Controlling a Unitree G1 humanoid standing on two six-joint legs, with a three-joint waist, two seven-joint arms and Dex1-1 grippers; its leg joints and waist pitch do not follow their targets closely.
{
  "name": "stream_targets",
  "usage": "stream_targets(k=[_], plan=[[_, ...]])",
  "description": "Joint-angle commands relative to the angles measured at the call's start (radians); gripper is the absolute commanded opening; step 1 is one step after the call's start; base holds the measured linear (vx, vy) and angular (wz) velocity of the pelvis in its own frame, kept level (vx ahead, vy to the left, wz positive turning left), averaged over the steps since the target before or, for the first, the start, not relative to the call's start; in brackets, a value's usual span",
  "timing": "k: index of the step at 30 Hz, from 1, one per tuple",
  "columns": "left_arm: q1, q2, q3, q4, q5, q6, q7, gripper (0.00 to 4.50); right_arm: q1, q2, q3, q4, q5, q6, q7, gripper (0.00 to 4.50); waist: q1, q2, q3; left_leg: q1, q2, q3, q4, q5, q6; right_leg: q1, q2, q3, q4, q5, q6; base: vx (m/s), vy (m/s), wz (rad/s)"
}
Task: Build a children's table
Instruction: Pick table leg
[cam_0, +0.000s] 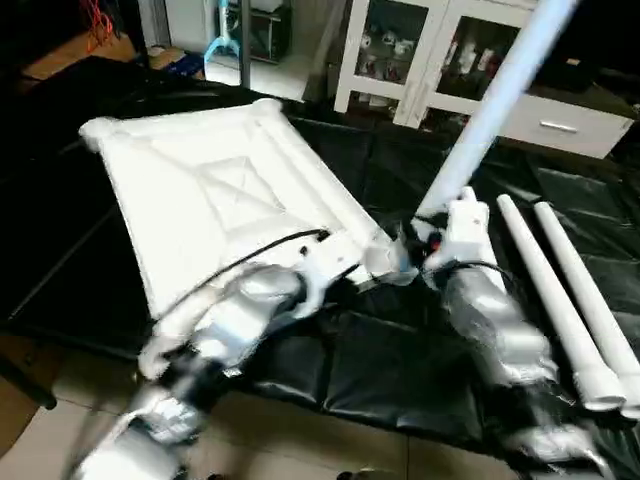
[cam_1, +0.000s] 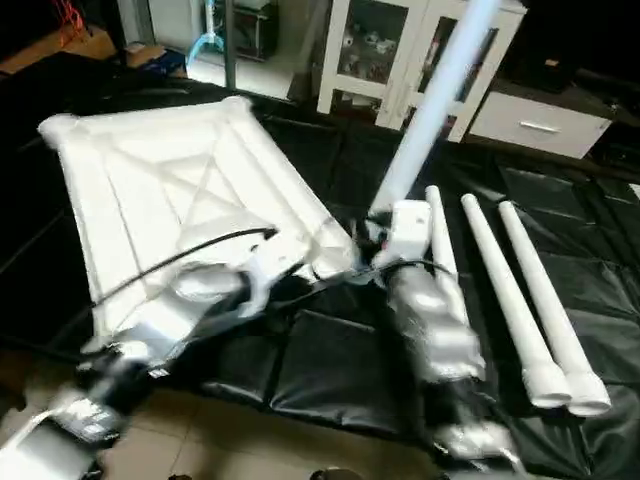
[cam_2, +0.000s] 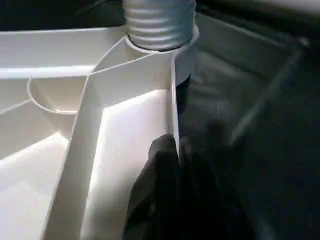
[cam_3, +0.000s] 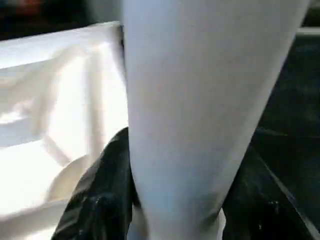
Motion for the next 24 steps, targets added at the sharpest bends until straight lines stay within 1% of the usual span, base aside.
stream_targets(k=[1, 2, 3, 4, 5, 6, 7, 8, 9, 10, 11, 13, 14, 15, 17, 18, 19, 20, 23, 24], plan=[[0.023, 0.055, -0.028, -0.031, 0.016, -0.081, -0.075, 0.0, 0.019, -0.086, -0.043, -0.094, 0.091, 0.073, 0.149, 1.88, 0.008, 0.017, -0.061, 0.04, 0.095, -0.052, -0.103, -0.351, -0.045, 0.014, -0.053, 0.027, -0.058, -0.182, -0.171, 0.0, 0.0, 0.0], [0.023, 0.055, -0.028, -0.031, 0.016, -0.081, -0.075, 0.0, 0.019, -0.086, -0.043, -0.094, 0.091, 0.073, 0.149, 1.88, 0.013, 0.017, -0.063, 0.04, 0.095, -0.054, -0.101, -0.34, -0.038, 0.019, -0.054, 0.026, -0.057, -0.175, -0.174, 0.0, 0.0, 0.0], [0.026, 0.06, -0.031, -0.033, 0.016, -0.089, -0.083, 0.0, 0.021, -0.094, -0.043, -0.099, 0.098, 0.078, 0.165, 1.88, 0.016, 0.017, -0.063, 0.041, 0.097, -0.049, -0.1, -0.303, -0.033, 0.017, -0.053, 0.027, -0.051, -0.139, -0.189, 0.0, 0.0, 0.0], [0.052, 0.122, -0.068, -0.055, 0.018, -0.18, -0.167, 0.0, 0.039, -0.179, -0.051, -0.135, 0.162, 0.125, 0.324, 1.88, 0.02, 0.017, -0.063, 0.041, 0.096, -0.047, -0.098, -0.289, -0.016, 0.022, -0.051, 0.026, -0.052, -0.125, -0.197, 0.0, 0.0, 0.0], [0.061, 0.146, -0.083, -0.063, 0.019, -0.215, -0.2, 0.0, 0.045, -0.21, -0.057, -0.14, 0.181, 0.139, 0.38, 1.88, 0.027, 0.016, -0.065, 0.041, 0.097, -0.045, -0.094, -0.243, -0.003, 0.026, -0.055, 0.027, -0.043, -0.083, -0.208, 0.0, 0.0, 0.0], [0.071, 0.177, -0.1, -0.067, 0.026, -0.247, -0.227, 0.0, 0.054, -0.261, -0.064, -0.135, 0.209, 0.156, 0.479, 1.87, 0.035, 0.014, -0.066, 0.043, 0.097, -0.042, -0.091, -0.208, 0.017, 0.029, -0.054, 0.026, -0.04, -0.049, -0.224, 0.0, 0.0, 0.0], [0.071, 0.177, -0.1, -0.067, 0.026, -0.247, -0.227, 0.0, 0.054, -0.261, -0.064, -0.135, 0.209, 0.156, 0.479, 1.87, 0.04, 0.014, -0.067, 0.047, 0.097, -0.04, -0.088, -0.191, 0.024, 0.029, -0.054, 0.025, -0.037, -0.032, -0.232, 0.0, 0.0, 0.0], [0.071, 0.178, -0.1, -0.065, 0.026, -0.252, -0.227, 0.0, 0.055, -0.269, -0.064, -0.131, 0.212, 0.157, 0.497, 1.87, 0.041, 0.013, -0.064, 0.043, 0.095, -0.036, -0.088, -0.163, 0.033, 0.028, -0.053, 0.026, -0.035, -0.019, -0.246, 0.0, 0.0, 0.0], [0.072, 0.181, -0.1, -0.062, 0.025, -0.259, -0.228, 0.0, 0.056, -0.283, -0.064, -0.124, 0.216, 0.158, 0.527, 1.87, 0.043, 0.011, -0.064, 0.042, 0.095, -0.035, -0.088, -0.166, 0.034, 0.028, -0.054, 0.026, -0.035, -0.03, -0.25, 0.0, 0.0, 0.0], [0.072, 0.18, -0.095, -0.058, 0.022, -0.267, -0.227, 0.0, 0.056, -0.309, -0.059, -0.104, 0.211, 0.15, 0.584, 1.87, 0.046, 0.01, -0.063, 0.044, 0.097, -0.034, -0.087, -0.183, 0.03, 0.027, -0.057, 0.026, -0.037, -0.069, -0.254, 0.0, 0.0, 0.0], [0.072, 0.179, -0.092, -0.058, 0.019, -0.27, -0.226, 0.0, 0.056, -0.321, -0.053, -0.093, 0.208, 0.149, 0.616, 1.87, 0.048, 0.004, -0.061, 0.044, 0.098, -0.034, -0.087, -0.204, 0.022, 0.025, -0.059, 0.026, -0.041, -0.119, -0.252, 0.0, 0.0, 0.0], [0.073, 0.178, -0.09, -0.059, 0.018, -0.272, -0.227, 0.0, 0.056, -0.328, -0.05, -0.089, 0.208, 0.15, 0.633, 1.87, 0.051, 0.007, -0.061, 0.049, 0.1, -0.033, -0.088, -0.22, 0.01, 0.022, -0.058, 0.026, -0.044, -0.157, -0.247, 0.0, 0.0, 0.0], [0.074, 0.179, -0.088, -0.06, 0.016, -0.277, -0.229, 0.0, 0.058, -0.338, -0.046, -0.085, 0.21, 0.155, 0.658, 1.87, 0.054, 0.004, -0.059, 0.049, 0.101, -0.031, -0.088, -0.23, -0.002, 0.02, -0.057, 0.026, -0.046, -0.188, -0.238, 0.0, 0.0, 0.0], [0.075, 0.178, -0.083, -0.067, 0.014, -0.282, -0.232, 0.0, 0.061, -0.344, -0.045, -0.092, 0.245, 0.199, 0.704, 1.87, 0.054, 0.004, -0.06, 0.05, 0.1, -0.031, -0.088, -0.229, -0.004, 0.019, -0.056, 0.026, -0.046, -0.189, -0.235, 0.0, 0.0, 0.0], [0.075, 0.178, -0.082, -0.069, 0.013, -0.283, -0.232, 0.0, 0.063, -0.344, -0.045, -0.098, 0.261, 0.217, 0.716, 1.87, 0.056, 0.004, -0.061, 0.05, 0.101, -0.032, -0.089, -0.223, -0.005, 0.02, -0.054, 0.025, -0.044, -0.18, -0.232, 0.0, 0.0, 0.0], [0.077, 0.177, -0.082, -0.072, 0.01, -0.287, -0.234, 0.0, 0.068, -0.351, -0.043, -0.109, 0.285, 0.246, 0.735, 1.87, 0.055, -0.008, -0.059, 0.049, 0.101, -0.031, -0.088, -0.218, -0.002, 0.017, -0.054, 0.024, -0.045, -0.179, -0.231, 0.0, 0.0, 0.0], [0.078, 0.176, -0.082, -0.075, 0.008, -0.291, -0.235, 0.0, 0.074, -0.356, -0.032, -0.115, 0.289, 0.253, 0.749, 1.87, 0.057, -0.006, -0.06, 0.048, 0.099, -0.032, -0.087, -0.21, 0.003, 0.021, -0.056, 0.025, -0.042, -0.173, -0.232, 0.0, 0.0, 0.0], [0.079, 0.177, -0.082, -0.074, 0.007, -0.298, -0.238, 0.0, 0.077, -0.36, -0.028, -0.115, 0.289, 0.255, 0.76, 1.87, 0.059, -0.002, -0.061, 0.049, 0.1, -0.031, -0.086, -0.195, 0.006, 0.019, -0.056, 0.025, -0.042, -0.164, -0.232, 0.0, 0.0, 0.0], [0.081, 0.174, -0.081, -0.079, -0.002, -0.313, -0.25, 0.0, 0.076, -0.356, -0.015, -0.09, 0.281, 0.265, 0.801, 1.87, 0.059, -0.006, -0.061, 0.048, 0.099, -0.03, -0.085, -0.188, 0.007, 0.019, -0.056, 0.024, -0.041, -0.158, -0.234, 0.0, 0.0, 0.0], [0.082, 0.173, -0.081, -0.085, -0.006, -0.313, -0.254, 0.0, 0.075, -0.352, -0.009, -0.077, 0.271, 0.262, 0.813, 1.87, 0.06, -0.009, -0.057, 0.046, 0.099, -0.03, -0.085, -0.189, 0.014, 0.019, -0.058, 0.025, -0.042, -0.168, -0.236, 0.0, 0.0, 0.0]])
